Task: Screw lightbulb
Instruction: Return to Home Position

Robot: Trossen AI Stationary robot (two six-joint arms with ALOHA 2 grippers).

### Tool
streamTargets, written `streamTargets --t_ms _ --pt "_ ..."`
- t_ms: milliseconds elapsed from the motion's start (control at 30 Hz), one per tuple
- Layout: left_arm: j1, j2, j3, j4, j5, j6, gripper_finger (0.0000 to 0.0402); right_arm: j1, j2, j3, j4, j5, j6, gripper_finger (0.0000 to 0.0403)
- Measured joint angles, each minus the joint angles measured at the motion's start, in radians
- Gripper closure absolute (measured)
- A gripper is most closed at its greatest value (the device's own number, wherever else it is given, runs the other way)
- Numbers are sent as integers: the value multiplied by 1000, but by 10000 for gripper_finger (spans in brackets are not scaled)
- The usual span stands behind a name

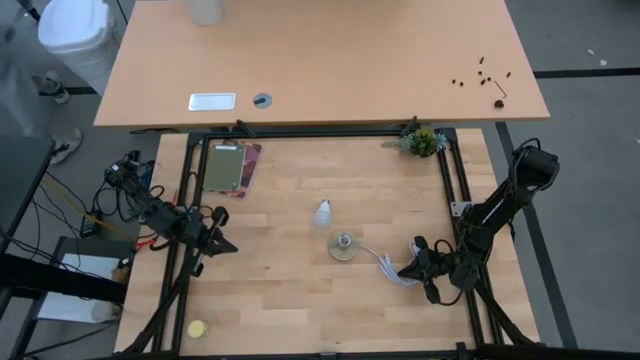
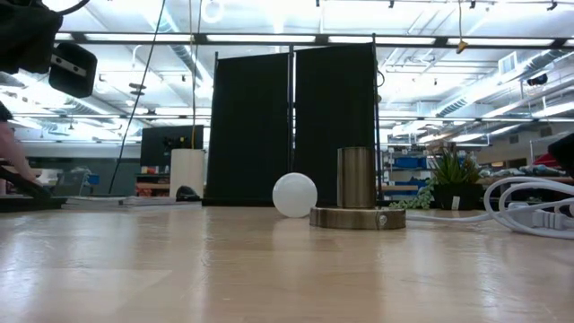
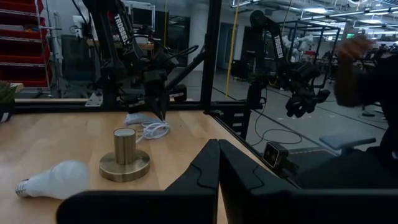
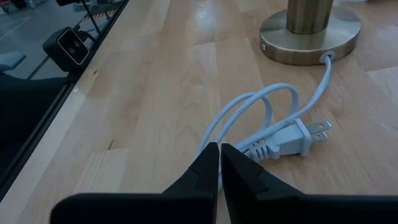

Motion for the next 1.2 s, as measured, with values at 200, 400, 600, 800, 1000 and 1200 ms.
streamTargets --t_ms 200,400,600,800,1000,1200 --pt "0 0 0 0 0 0 390 0 0 0 0 0 0 375" --pt "0 0 0 0 0 0 390 0 0 0 0 0 0 377" --pt "0 0 0 0 0 0 390 0 -20 0 -3 -1 5 379" --pt "0 0 0 0 0 0 390 0 -163 0 5 -18 -24 379" --pt "0 0 0 0 0 0 390 -1 -334 0 205 43 -411 378" --pt "0 0 0 0 0 0 390 -1 -467 0 359 7 -817 380"
